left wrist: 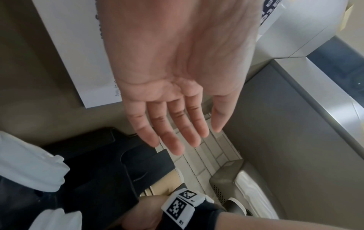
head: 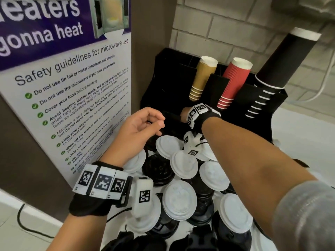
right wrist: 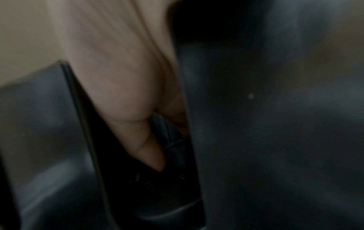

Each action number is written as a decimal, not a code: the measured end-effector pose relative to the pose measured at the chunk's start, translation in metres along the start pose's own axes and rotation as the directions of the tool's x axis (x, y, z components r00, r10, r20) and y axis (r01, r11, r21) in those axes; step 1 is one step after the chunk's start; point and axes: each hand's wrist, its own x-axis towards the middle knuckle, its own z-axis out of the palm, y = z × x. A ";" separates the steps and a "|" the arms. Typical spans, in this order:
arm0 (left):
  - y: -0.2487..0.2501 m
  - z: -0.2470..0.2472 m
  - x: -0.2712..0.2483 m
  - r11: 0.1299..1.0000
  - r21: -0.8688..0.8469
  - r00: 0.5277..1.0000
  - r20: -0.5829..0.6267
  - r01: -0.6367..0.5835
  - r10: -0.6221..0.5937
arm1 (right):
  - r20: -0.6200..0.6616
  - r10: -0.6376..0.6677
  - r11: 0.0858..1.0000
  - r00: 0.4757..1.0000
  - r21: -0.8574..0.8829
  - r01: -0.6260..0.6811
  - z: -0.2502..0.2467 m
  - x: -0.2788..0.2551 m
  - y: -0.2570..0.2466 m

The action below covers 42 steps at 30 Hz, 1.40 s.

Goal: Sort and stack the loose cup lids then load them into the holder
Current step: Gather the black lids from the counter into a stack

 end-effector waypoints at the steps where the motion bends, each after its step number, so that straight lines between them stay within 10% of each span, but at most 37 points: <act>1: 0.000 0.000 0.000 1.000 -0.001 1.000 0.000 0.000 0.000 | 0.014 -0.010 1.000 1.000 -0.005 0.010 0.000 0.001 -0.001; 7: 0.000 0.001 -0.002 1.000 -0.022 1.000 -0.022 0.005 -0.006 | -0.084 -0.108 0.994 0.991 -0.021 0.107 0.001 0.006 0.002; 17: 0.001 0.001 0.005 0.999 0.015 0.992 -0.122 -0.030 0.031 | -0.323 -0.060 0.875 0.945 0.439 0.205 -0.056 -0.050 0.027; 20: -0.002 0.005 0.008 0.999 0.042 0.976 -0.218 -0.014 0.023 | -0.441 -0.046 0.611 0.896 0.697 0.374 -0.063 -0.084 0.044; 25: -0.003 0.018 0.009 0.996 -0.065 0.996 -0.051 0.068 -0.071 | -0.430 -0.272 -0.216 0.861 0.899 0.380 -0.032 -0.138 0.041; 29: 0.001 0.027 0.005 0.964 -0.251 0.990 0.087 -0.090 0.115 | -0.374 -0.433 -0.426 0.820 0.887 0.180 -0.006 -0.157 0.023; 42: 0.013 0.036 -0.006 0.980 -0.100 0.985 0.009 -0.172 0.174 | -0.424 -0.352 0.000 0.834 0.891 0.454 -0.007 -0.182 0.017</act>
